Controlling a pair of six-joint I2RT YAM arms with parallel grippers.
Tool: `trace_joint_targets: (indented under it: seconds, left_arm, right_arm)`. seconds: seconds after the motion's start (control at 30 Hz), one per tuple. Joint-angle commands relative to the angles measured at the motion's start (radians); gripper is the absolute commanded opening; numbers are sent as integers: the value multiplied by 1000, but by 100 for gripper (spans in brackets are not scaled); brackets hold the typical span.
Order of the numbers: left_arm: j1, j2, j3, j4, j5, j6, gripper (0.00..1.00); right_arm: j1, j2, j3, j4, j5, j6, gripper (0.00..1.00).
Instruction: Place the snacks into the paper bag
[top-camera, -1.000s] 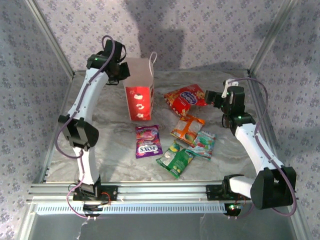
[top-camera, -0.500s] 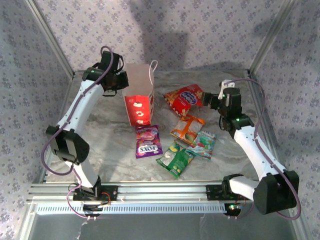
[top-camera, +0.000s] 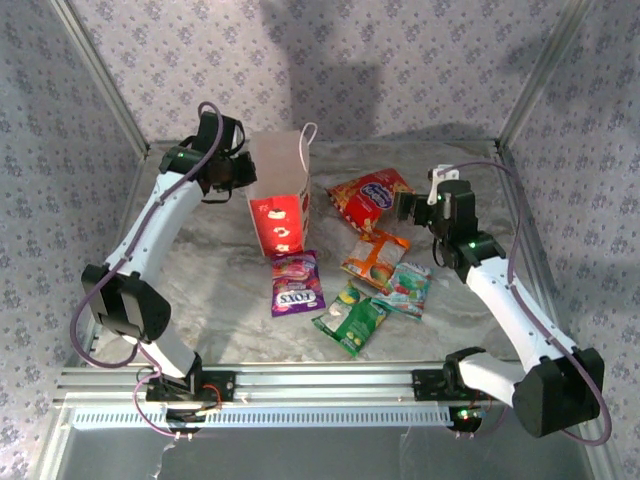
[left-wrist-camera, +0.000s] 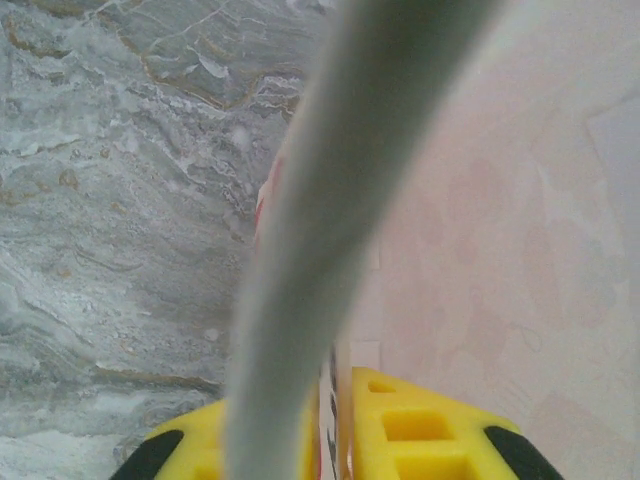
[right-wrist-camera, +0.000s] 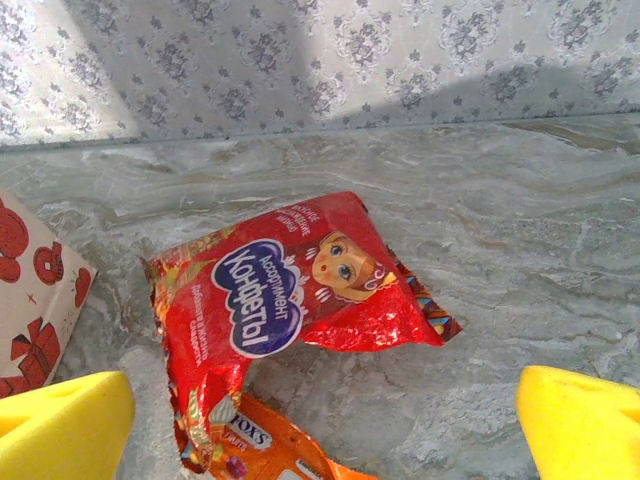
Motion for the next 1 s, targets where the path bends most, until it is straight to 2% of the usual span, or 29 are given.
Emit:
trace_joint_targets:
  seconds: [0.0, 0.1, 0.33, 0.57, 0.77, 0.97]
  left_arm:
    - [-5, -27, -1, -11, -6, -5, 26]
    - [-5, -24, 12, -17, -15, -7, 39]
    - [-5, -18, 43, -22, -29, -6, 52]
    - [-21, -18, 57, -28, -32, 6, 54]
    - [-33, 1, 51, -24, -98, -23, 48]
    - [-33, 32, 68, -33, -92, -13, 48]
  right_arm:
    - [18, -22, -13, -37, 23, 7, 99]
    - [30, -28, -23, -44, 26, 7, 99]
    - [59, -33, -32, -63, 28, 11, 99]
    - [81, -44, -48, -44, 20, 20, 99]
    - [84, -21, -33, -43, -10, 49, 99]
    - [86, -7, -29, -54, -5, 43, 99]
